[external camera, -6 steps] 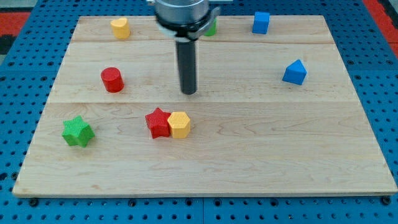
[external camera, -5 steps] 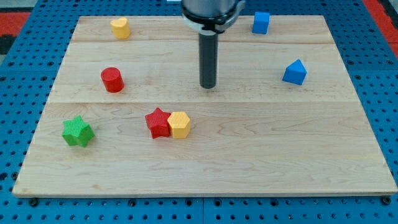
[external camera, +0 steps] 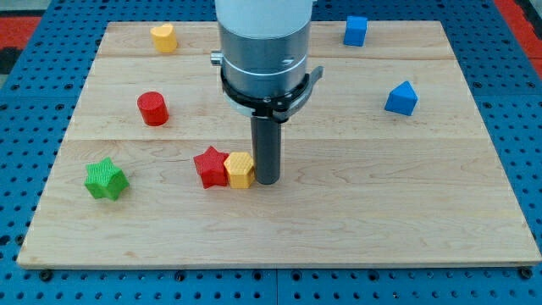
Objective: Separate the yellow hexagon from the red star
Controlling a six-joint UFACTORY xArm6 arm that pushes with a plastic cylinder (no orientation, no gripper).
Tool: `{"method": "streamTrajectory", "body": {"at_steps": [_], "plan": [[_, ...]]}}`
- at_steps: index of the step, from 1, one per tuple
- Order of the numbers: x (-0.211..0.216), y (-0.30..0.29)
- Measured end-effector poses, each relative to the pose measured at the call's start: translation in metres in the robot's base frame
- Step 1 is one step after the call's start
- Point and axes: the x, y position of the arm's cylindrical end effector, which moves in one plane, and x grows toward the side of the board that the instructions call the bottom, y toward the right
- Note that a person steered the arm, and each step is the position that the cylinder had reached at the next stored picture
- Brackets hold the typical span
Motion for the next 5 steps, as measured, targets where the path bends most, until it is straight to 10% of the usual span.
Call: {"method": "streamTrajectory", "body": {"at_steps": [5], "plan": [[-0.05, -0.063]]}}
